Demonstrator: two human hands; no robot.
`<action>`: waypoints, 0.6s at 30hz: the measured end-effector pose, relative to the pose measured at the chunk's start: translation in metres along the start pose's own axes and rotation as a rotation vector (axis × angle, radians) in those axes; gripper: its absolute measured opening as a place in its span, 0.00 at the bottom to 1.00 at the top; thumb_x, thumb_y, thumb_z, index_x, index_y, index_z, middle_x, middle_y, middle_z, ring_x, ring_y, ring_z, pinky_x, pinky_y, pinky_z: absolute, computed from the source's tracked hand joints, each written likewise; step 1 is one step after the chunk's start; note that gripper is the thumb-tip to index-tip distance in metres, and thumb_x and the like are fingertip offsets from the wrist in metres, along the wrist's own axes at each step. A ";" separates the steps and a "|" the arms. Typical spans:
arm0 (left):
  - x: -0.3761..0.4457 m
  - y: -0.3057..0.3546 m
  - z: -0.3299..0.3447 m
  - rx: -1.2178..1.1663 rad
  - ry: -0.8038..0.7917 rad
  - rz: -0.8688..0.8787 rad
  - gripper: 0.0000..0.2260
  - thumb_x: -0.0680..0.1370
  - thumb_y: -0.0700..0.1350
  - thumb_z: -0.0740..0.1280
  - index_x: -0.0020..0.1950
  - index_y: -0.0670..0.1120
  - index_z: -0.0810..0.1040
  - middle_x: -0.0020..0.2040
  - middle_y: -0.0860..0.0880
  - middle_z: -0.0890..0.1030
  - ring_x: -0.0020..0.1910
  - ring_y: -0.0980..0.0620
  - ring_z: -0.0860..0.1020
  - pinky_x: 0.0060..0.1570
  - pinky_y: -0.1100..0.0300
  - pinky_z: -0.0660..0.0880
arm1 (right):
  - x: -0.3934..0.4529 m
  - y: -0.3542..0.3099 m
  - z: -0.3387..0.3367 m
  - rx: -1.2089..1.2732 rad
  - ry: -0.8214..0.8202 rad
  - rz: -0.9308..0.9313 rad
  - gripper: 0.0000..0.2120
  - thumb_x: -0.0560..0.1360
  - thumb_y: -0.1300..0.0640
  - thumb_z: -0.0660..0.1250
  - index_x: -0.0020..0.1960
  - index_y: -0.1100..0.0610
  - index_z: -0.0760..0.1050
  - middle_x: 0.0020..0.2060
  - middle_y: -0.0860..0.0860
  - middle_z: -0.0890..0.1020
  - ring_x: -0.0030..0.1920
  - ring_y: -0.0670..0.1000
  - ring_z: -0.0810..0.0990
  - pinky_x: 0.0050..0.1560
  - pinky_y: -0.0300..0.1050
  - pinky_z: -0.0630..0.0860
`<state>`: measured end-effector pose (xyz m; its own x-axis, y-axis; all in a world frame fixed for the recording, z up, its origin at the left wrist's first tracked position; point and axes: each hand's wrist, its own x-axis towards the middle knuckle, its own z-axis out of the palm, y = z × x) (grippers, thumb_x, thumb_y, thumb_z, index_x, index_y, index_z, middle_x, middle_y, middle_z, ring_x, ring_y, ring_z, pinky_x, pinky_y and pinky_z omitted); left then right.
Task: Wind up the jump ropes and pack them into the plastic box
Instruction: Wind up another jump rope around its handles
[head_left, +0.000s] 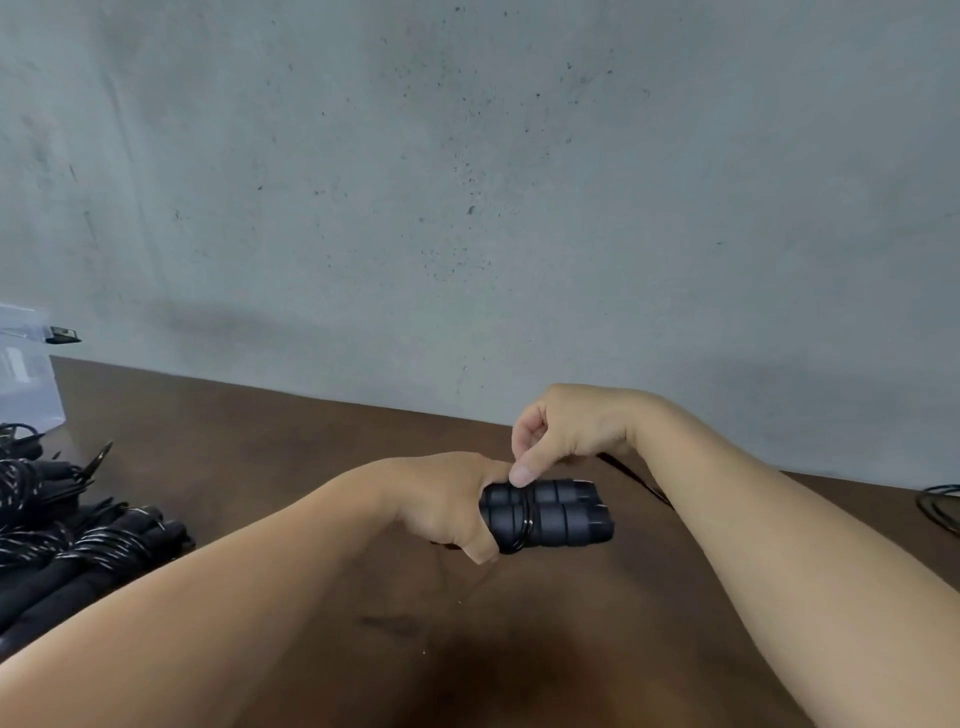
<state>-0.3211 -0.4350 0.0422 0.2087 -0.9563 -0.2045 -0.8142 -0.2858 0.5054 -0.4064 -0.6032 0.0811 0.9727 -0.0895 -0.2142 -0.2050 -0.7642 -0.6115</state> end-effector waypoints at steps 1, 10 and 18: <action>-0.003 -0.001 -0.003 -0.043 -0.005 0.031 0.16 0.70 0.43 0.75 0.53 0.53 0.74 0.40 0.58 0.77 0.36 0.61 0.76 0.37 0.68 0.72 | 0.004 0.003 0.004 0.176 -0.020 -0.022 0.08 0.70 0.55 0.76 0.39 0.54 0.78 0.29 0.44 0.78 0.31 0.45 0.73 0.33 0.36 0.69; -0.014 -0.025 -0.017 -0.600 0.139 0.010 0.15 0.68 0.43 0.76 0.53 0.45 0.79 0.41 0.52 0.84 0.43 0.55 0.82 0.47 0.66 0.76 | 0.040 -0.001 0.075 1.219 0.254 -0.065 0.14 0.71 0.48 0.77 0.37 0.56 0.76 0.32 0.52 0.70 0.32 0.49 0.63 0.35 0.45 0.53; -0.007 -0.044 -0.036 -0.227 0.505 -0.278 0.20 0.68 0.43 0.72 0.55 0.44 0.68 0.41 0.50 0.78 0.33 0.53 0.75 0.29 0.62 0.69 | 0.032 -0.028 0.116 0.400 0.269 0.221 0.17 0.83 0.52 0.52 0.54 0.59 0.77 0.32 0.49 0.73 0.26 0.45 0.66 0.28 0.38 0.62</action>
<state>-0.2676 -0.4177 0.0518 0.6726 -0.7389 0.0401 -0.5686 -0.4814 0.6671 -0.3825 -0.5102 0.0035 0.8846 -0.4213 -0.1999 -0.3825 -0.4104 -0.8278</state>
